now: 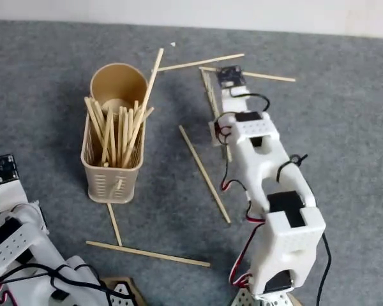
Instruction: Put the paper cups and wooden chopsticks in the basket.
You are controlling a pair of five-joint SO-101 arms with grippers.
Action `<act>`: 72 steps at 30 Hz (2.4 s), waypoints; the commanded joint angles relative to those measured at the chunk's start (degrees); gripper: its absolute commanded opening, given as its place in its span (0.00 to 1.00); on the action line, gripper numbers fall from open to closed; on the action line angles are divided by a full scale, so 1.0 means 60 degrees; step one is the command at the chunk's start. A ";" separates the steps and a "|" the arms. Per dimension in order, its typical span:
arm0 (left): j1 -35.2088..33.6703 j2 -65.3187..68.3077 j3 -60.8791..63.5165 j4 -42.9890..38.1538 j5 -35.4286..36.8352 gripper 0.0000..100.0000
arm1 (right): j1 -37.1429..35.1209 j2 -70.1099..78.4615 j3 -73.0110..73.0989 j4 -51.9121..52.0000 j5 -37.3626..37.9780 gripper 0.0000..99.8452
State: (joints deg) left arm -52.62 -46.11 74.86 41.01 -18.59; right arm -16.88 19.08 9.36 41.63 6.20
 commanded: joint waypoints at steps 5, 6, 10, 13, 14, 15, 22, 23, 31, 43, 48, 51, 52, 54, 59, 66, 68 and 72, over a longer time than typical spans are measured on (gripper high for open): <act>0.0168 -0.0154 -0.0037 -0.0147 -0.0029 0.10 | 0.0007 -0.0022 -0.0315 -0.0007 -0.0029 0.20; 0.0154 -0.0154 -0.0037 -0.0147 -0.0029 0.10 | -0.0007 -0.0022 -0.0315 -0.0007 -0.0029 0.20; 0.0110 -0.0154 -0.0037 -0.0147 -0.0044 0.10 | -0.0037 -0.0022 -0.0315 -0.0256 -0.0029 0.20; 0.0110 -0.0154 -0.0037 -0.0147 -0.0044 0.10 | -0.0051 0.0256 -0.0022 -0.0974 -0.0029 0.20; 0.0110 -0.0154 -0.0037 -0.0147 -0.0044 0.10 | -0.0051 0.0549 0.0125 -0.1062 -0.0015 0.20; 0.0125 -0.0154 -0.0037 -0.0147 -0.0044 0.10 | -0.0037 0.0930 0.0212 -0.1062 -0.0015 0.20; 0.0110 -0.0154 -0.0051 -0.0147 -0.0059 0.10 | 0.0007 0.2484 -0.1311 -0.0256 -0.0015 0.17; 0.0139 -0.0154 -0.0051 -0.0147 -0.0059 0.10 | 0.0022 0.2484 -0.1502 0.0125 -0.0029 0.11; 0.0168 -0.0154 -0.0051 -0.0147 -0.0044 0.10 | 0.0579 0.0740 -0.2674 0.1326 -0.0117 0.01; 0.0608 -0.0154 -0.0037 -0.0147 -0.0029 0.10 | -0.1355 -0.9136 0.1385 -0.0403 -0.1026 0.01; 0.0916 -0.0154 -0.0022 -0.0103 -0.0029 0.10 | -0.3319 -1.1802 0.4755 -0.5194 -0.0982 0.01; 0.0872 -0.0154 -0.0022 -0.0103 -0.0029 0.10 | -0.4374 -1.1802 0.6147 -0.6747 -0.0967 0.01; 0.0857 -0.0154 -0.0022 -0.0103 -0.0029 0.10 | -0.4637 -1.1729 0.6381 -0.7026 -0.0967 0.01; 0.0857 -0.0154 0.0037 -0.0132 -0.0029 0.10 | -0.5018 -1.1641 0.6703 -0.7480 -0.0952 0.01; 0.0916 -0.0154 0.0110 -0.0147 -0.0029 0.10 | -0.5663 -1.1568 0.6864 -0.8799 -0.1011 0.01; 0.0916 -0.0154 0.0125 -0.0147 -0.0029 0.10 | -0.5795 -1.1524 0.6894 -0.9106 -0.2125 0.01; 0.0916 -0.0154 0.0125 -0.0147 -0.0029 0.10 | -0.5795 -1.1524 0.7128 -0.9106 -0.2711 0.01; 0.0916 -0.0154 0.0125 -0.0132 -0.0029 0.10 | -0.5810 -1.1524 0.7626 -0.9106 -0.2974 0.01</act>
State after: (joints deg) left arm -48.04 -46.11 75.74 41.01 -18.59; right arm -51.25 -49.85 54.90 -12.00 -10.24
